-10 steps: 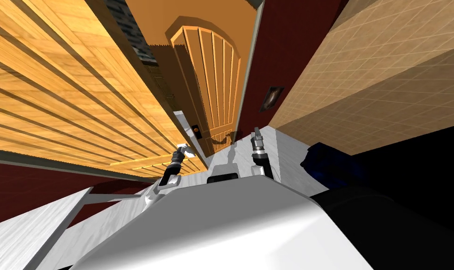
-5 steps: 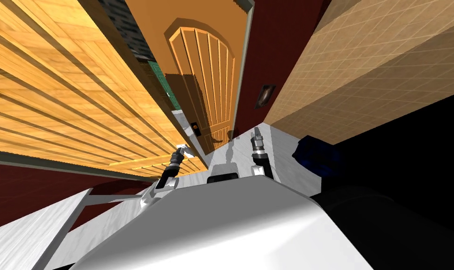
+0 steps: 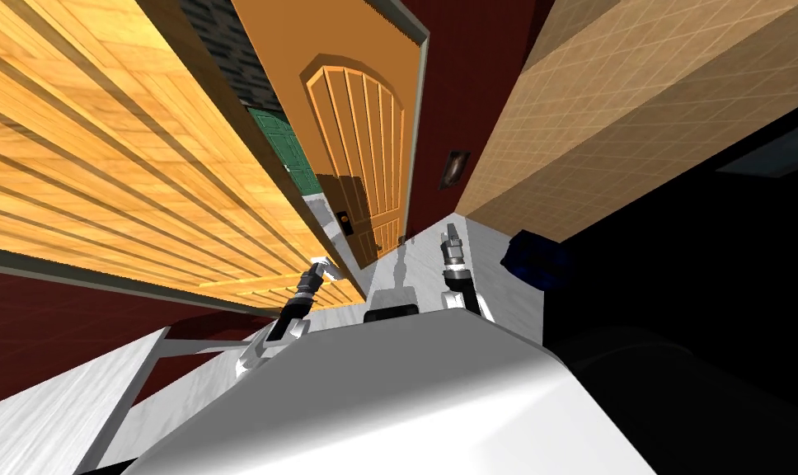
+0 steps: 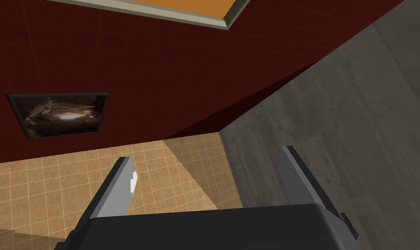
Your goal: Pull the door open
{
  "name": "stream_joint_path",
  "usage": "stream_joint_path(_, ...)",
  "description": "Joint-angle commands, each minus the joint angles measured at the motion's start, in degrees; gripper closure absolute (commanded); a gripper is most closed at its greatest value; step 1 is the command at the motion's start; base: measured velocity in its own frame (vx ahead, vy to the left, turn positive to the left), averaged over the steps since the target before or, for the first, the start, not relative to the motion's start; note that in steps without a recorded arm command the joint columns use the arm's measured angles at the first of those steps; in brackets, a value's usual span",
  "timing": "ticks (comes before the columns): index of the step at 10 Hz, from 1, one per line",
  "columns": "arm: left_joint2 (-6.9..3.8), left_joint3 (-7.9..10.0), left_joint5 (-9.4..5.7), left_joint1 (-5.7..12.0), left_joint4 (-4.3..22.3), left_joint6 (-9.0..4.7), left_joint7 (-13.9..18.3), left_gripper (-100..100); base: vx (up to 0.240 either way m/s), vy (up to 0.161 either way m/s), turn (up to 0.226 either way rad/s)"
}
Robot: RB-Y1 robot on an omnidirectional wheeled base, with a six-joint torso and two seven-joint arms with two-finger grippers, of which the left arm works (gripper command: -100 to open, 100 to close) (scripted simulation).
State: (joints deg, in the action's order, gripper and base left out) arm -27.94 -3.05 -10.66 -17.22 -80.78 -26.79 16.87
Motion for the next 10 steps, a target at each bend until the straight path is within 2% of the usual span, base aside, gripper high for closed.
stream_joint_path(1,0.0,0.0,0.0,0.0,0.0,0.0,0.0,100,-0.099,0.038,-0.036)
stream_joint_path(2,-1.24,-0.75,-0.08,-1.13,-0.2,-1.4,0.9,100,-0.176,0.086,-0.163)
stream_joint_path(7,-5.21,-2.57,-0.44,-4.35,-0.8,-5.83,3.5,100,-0.255,0.085,-0.167)
stream_joint_path(9,-6.39,-3.11,-0.55,-5.3,-1.0,-7.15,4.3,100,-0.2,0.102,-0.114)
stream_joint_path(10,-5.94,-3.04,-0.45,-4.81,-0.3,-6.77,3.9,100,-0.103,0.047,-0.033)
